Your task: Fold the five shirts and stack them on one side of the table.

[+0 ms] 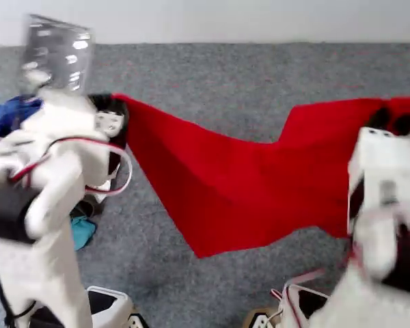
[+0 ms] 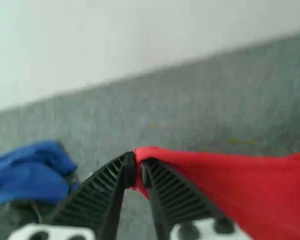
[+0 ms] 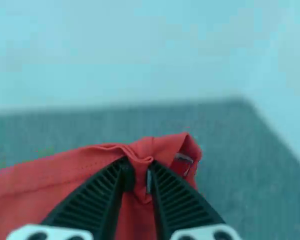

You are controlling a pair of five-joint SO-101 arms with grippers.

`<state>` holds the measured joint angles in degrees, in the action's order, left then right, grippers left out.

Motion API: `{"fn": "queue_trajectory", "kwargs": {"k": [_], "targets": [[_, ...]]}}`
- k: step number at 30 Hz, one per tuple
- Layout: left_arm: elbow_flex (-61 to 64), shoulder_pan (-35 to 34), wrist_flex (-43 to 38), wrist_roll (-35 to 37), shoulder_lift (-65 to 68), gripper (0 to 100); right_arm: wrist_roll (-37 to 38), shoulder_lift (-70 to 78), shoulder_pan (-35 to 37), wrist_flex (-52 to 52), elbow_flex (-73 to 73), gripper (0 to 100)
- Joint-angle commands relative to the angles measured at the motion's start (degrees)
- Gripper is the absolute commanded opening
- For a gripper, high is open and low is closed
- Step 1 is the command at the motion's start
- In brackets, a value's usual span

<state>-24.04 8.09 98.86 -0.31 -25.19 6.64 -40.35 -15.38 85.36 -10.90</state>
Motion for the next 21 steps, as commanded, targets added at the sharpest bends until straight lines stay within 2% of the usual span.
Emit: {"fn": "queue_trajectory", "kwargs": {"k": [1,5,6,8,9,11,14,17,21], "targets": [[9.98,-3.34,-7.03,-1.23,-0.88,1,1.23,7.52,-0.31,-6.11,10.73,0.9],[20.62,-3.25,-17.93,-3.69,0.18,1,2.9,20.62,4.53,-21.14,19.16,1.6],[23.6,-3.25,-20.31,-3.87,1.49,1,4.13,24.75,6.55,-24.48,20.13,4.3],[28.97,-3.34,-24.79,-3.78,5.63,1,4.04,33.71,9.89,-28.18,20.04,16.5],[31.25,-3.6,-27.34,-3.78,8.26,1,1.23,37.85,10.59,-29.32,19.16,23.9],[33.19,-4.22,-30.95,-3.78,13.89,1,-6.51,45.14,10.95,-28.79,14.42,34.1],[32.66,-8.0,-33.76,-3.16,21.45,1,-12.48,52.35,7.52,-23.16,5.27,33.7],[30.29,-13.54,-32.79,0.18,26.46,1,-10.29,57.8,4.09,-17.63,-0.97,30.9],[29.49,-18.81,-33.05,0.88,29.71,1,0.88,63.6,3.47,-13.85,-3.43,29.4]]}}
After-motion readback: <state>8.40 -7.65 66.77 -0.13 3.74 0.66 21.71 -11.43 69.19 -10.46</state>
